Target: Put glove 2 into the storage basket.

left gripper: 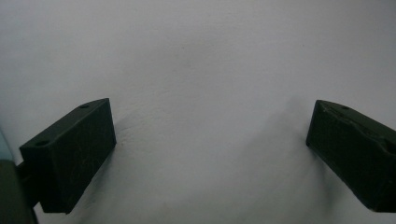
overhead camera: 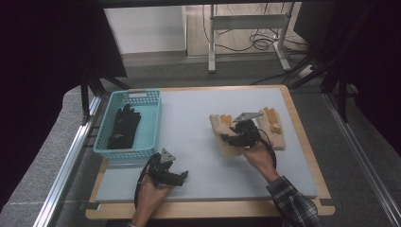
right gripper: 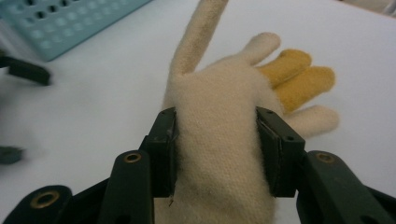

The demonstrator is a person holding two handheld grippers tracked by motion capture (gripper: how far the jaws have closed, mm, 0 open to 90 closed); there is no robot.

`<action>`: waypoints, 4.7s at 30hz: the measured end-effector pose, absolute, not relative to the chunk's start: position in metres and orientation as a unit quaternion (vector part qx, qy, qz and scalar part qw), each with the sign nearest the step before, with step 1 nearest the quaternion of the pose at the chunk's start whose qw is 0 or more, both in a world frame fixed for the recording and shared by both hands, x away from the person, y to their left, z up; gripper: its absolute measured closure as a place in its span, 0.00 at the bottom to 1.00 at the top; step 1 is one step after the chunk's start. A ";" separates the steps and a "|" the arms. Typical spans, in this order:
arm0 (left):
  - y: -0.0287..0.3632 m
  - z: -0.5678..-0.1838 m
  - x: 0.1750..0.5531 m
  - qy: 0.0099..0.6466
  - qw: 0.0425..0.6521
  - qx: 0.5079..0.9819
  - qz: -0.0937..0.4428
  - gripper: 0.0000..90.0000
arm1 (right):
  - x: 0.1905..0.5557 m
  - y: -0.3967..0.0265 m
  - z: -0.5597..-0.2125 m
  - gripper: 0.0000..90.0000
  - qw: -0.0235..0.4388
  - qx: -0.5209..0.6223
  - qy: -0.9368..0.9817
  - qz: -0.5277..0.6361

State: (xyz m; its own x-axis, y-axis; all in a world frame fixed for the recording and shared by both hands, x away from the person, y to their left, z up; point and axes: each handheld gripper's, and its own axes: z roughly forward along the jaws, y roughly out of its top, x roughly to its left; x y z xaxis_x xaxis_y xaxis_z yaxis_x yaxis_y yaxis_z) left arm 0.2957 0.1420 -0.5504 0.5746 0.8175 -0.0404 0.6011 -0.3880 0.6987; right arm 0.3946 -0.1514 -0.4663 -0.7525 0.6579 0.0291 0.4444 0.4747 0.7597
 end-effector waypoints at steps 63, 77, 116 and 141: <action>0.142 -0.551 0.296 0.437 0.345 0.815 0.157 0.02 | 0.414 -0.345 -0.517 0.93 0.223 0.496 0.775 0.322; 0.142 -0.550 0.296 0.436 0.344 0.817 0.156 0.02 | 0.417 -0.308 -0.501 0.74 0.226 0.454 0.787 0.351; 0.142 -0.550 0.296 0.436 0.344 0.817 0.157 0.02 | 0.393 -0.255 -0.448 0.64 0.176 0.336 0.829 0.410; 0.142 -0.551 0.296 0.436 0.346 0.816 0.158 0.02 | 0.367 -0.159 -0.478 0.64 0.051 0.206 0.888 0.408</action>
State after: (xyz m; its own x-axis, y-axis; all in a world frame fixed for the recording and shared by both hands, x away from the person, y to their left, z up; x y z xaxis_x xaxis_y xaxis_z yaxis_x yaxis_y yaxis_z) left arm 0.2957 0.1420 -0.5506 0.5701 0.8204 -0.0444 0.6026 -0.3808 0.7013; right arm 0.3674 -0.1593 -0.4781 -0.9095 0.4085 0.0771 0.3247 0.5822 0.7454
